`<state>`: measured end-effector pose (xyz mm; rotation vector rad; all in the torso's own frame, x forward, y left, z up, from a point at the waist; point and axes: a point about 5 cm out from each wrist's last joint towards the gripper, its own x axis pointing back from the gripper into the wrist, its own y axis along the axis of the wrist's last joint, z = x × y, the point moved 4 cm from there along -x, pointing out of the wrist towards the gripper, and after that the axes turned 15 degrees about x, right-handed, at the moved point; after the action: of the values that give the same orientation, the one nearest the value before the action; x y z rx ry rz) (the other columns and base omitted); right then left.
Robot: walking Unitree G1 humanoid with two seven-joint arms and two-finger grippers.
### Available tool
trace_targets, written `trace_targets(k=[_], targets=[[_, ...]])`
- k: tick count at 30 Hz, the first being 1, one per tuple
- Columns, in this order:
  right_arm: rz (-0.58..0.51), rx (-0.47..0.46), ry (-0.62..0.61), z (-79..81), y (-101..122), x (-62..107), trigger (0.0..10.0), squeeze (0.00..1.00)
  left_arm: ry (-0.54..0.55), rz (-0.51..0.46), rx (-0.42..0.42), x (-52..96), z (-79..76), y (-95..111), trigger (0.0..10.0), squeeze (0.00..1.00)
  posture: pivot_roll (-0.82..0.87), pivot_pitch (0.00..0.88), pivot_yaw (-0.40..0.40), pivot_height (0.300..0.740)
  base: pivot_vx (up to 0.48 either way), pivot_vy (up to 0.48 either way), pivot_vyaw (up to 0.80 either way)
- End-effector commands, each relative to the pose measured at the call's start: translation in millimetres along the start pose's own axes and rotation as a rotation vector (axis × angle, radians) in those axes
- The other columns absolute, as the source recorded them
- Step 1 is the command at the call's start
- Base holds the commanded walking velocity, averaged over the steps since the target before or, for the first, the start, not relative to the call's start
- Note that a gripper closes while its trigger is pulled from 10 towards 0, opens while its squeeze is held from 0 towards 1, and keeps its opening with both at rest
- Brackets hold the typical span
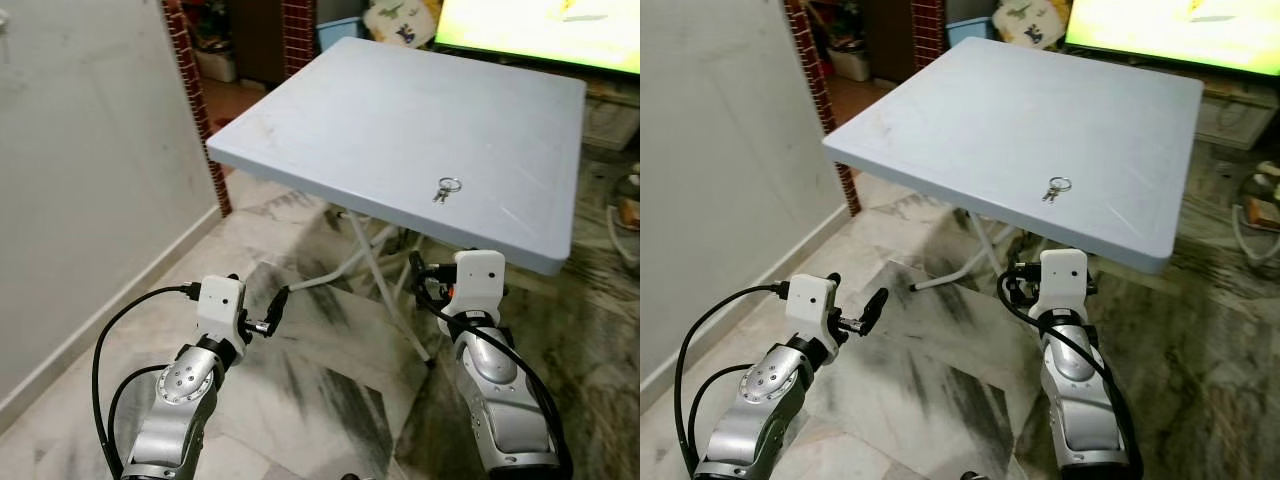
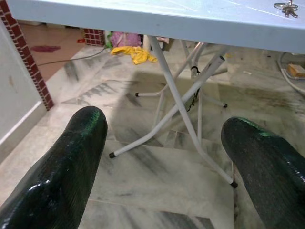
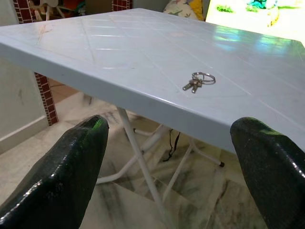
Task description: Hang keys on a hook
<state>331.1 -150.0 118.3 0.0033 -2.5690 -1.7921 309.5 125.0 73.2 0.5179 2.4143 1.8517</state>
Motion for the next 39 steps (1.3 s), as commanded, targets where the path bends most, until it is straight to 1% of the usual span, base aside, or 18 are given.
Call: trace_targets(k=[1, 2, 4, 9, 10, 11, 12, 15, 18, 21, 23, 30, 32, 34, 37, 39], targets=[[0.006, 0.011, 0.02, 1.2, 1.7, -3.0, 10.0, 0.0, 0.011, -0.006, -0.009, 1.7, 0.4, -1.5, 10.0, 0.0, -0.01, 0.084, -0.021, 0.74, 0.0, 0.0, -0.8], [0.009, 0.016, 0.02, -1.3, 1.7, -3.6, 10.0, 0.0, 0.007, -0.009, -0.008, 1.2, -2.5, -2.5, 10.0, 0.0, -0.01, 0.094, -0.036, 0.74, 0.0, 0.0, -0.8], [0.012, 0.021, 0.024, -2.8, 0.9, -3.9, 10.0, 0.0, 0.018, -0.016, -0.001, 0.0, -1.9, -1.7, 10.0, 0.0, 0.0, 0.099, -0.037, 0.74, 0.0, 0.0, -0.8], [0.005, 0.039, 0.057, 2.4, 0.3, -3.6, 10.0, 0.0, 0.055, -0.036, 0.016, 3.6, 5.0, 4.4, 10.0, 0.0, 0.0, 0.096, -0.037, 0.74, 0.0, 0.0, -0.8], [0.005, 0.039, 0.057, 2.4, 0.3, -3.6, 10.0, 0.0, 0.055, -0.036, 0.016, 3.6, 5.0, 4.4, 10.0, 0.0, 0.0, 0.096, -0.037, 0.74, 0.0, 0.0, -0.8], [0.008, 0.036, 0.064, 6.9, -1.2, -3.6, 10.0, 0.0, 0.062, -0.029, 0.002, 6.2, 9.8, 0.2, 10.0, 0.0, 0.0, 0.1, -0.031, 0.74, 0.0, 0.0, -0.8], [0.009, 0.018, 0.062, 7.0, -1.0, -4.4, 10.0, 0.0, 0.086, -0.021, 0.003, 7.0, 14.3, -3.1, 10.0, 0.0, 0.0, 0.099, -0.025, 0.74, 0.0, 0.0, -0.8], [0.0, 0.025, 0.068, 7.7, 1.7, -4.9, 10.0, 0.0, 0.092, -0.029, 0.016, 7.1, 15.4, -1.0, 10.0, 0.0, 0.0, 0.095, -0.015, 0.74, 0.0, 0.0, -0.8], [0.001, 0.015, 0.052, 4.8, 1.1, -6.6, 10.0, 0.0, 0.07, -0.029, 0.0, 1.5, 12.3, 1.6, 10.0, 0.0, -0.01, 0.093, -0.006, 0.74, 0.0, 0.0, -0.8], [0.006, 0.009, 0.038, 3.4, 0.0, -6.3, 10.0, 0.0, 0.061, -0.04, -0.012, -5.5, 11.9, 8.9, 10.0, 0.0, -0.02, 0.085, 0.001, 0.74, 0.0, 0.0, -0.8], [0.001, 0.005, 0.033, 2.2, 1.3, -5.8, 10.0, 0.0, 0.063, -0.047, -0.015, -7.5, 12.1, 11.8, 10.0, 0.0, -0.02, 0.084, 0.004, 0.74, 0.0, 0.0, -0.8], [0.0, -0.003, 0.019, -0.1, -1.0, -6.1, 10.0, 0.0, 0.07, -0.041, -0.025, -7.6, 11.5, 7.0, 10.0, 0.0, -0.02, 0.087, 0.02, 0.74, 0.0, 0.0, -0.8], [-0.001, -0.004, 0.014, -0.8, -1.2, -6.9, 10.0, 0.0, 0.072, -0.045, -0.026, -7.8, 11.4, 7.5, 10.0, 0.0, -0.02, 0.087, 0.02, 0.74, 0.0, 0.0, -0.8], [-0.016, -0.015, 0.002, -2.4, 1.6, -8.2, 10.0, 0.0, 0.098, -0.063, -0.031, -7.7, 14.5, 10.6, 10.0, 0.0, -0.02, 0.092, 0.022, 0.74, 0.0, 0.0, -0.49], [-0.035, 0.005, 0.004, -2.1, 7.1, -11.9, 10.0, 0.0, 0.129, -0.108, -0.007, -8.7, 17.6, 18.6, 10.0, 0.0, -0.02, 0.098, 0.022, 0.74, 0.0, 0.0, 0.0], [-0.083, 0.063, 0.023, -0.2, 15.7, -12.7, 10.0, 0.0, 0.121, -0.126, 0.002, -8.6, 15.3, 22.3, 10.0, 0.0, -0.02, 0.099, 0.021, 0.74, 0.0, 0.0, 0.0]])
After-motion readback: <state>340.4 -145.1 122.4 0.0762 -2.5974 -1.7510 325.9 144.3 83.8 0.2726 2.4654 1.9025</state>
